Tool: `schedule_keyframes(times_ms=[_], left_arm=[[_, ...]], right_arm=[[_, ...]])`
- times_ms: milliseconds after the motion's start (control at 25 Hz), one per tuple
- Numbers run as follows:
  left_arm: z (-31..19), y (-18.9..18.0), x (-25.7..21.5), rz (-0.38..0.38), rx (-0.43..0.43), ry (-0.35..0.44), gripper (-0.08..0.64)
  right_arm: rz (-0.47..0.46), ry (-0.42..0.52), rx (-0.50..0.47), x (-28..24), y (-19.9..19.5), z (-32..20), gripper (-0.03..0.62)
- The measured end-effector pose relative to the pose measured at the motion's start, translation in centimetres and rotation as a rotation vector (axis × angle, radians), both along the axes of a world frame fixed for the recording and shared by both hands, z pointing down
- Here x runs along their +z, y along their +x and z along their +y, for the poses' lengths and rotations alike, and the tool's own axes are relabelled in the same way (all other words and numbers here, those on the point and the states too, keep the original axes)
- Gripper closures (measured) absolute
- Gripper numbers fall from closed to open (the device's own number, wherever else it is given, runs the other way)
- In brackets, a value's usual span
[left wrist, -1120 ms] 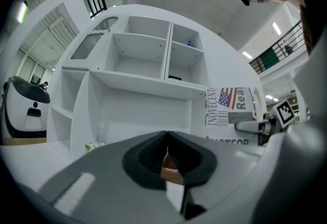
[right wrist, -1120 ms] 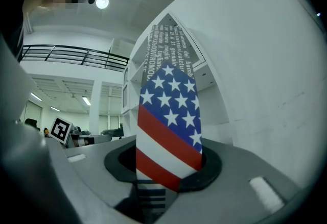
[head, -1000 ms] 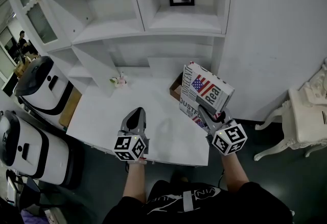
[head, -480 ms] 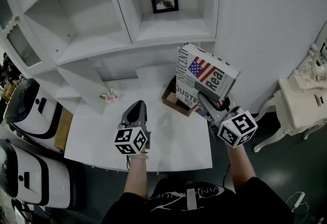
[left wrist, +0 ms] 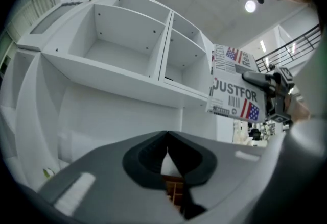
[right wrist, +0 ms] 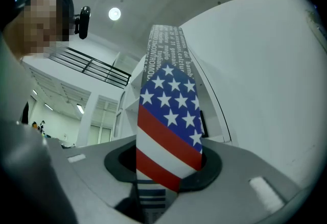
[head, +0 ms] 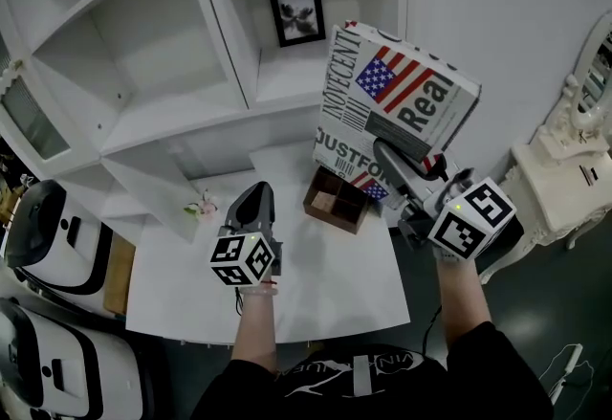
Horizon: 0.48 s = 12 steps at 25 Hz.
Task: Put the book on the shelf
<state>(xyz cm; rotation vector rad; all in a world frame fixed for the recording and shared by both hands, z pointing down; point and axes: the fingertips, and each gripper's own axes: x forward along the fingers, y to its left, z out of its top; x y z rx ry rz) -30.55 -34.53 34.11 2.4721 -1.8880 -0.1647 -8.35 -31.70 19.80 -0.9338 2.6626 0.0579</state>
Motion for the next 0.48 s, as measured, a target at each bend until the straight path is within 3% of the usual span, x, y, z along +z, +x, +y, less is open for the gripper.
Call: schedule_keyframes(times_ms=[480], left_arm=[[-1.3,1.2,-2.0,-0.004,0.1,0.041,0.56]], right_arm=[[0.026,0.164,0.126,-8.9,-1.9,-2.6,0.423]])
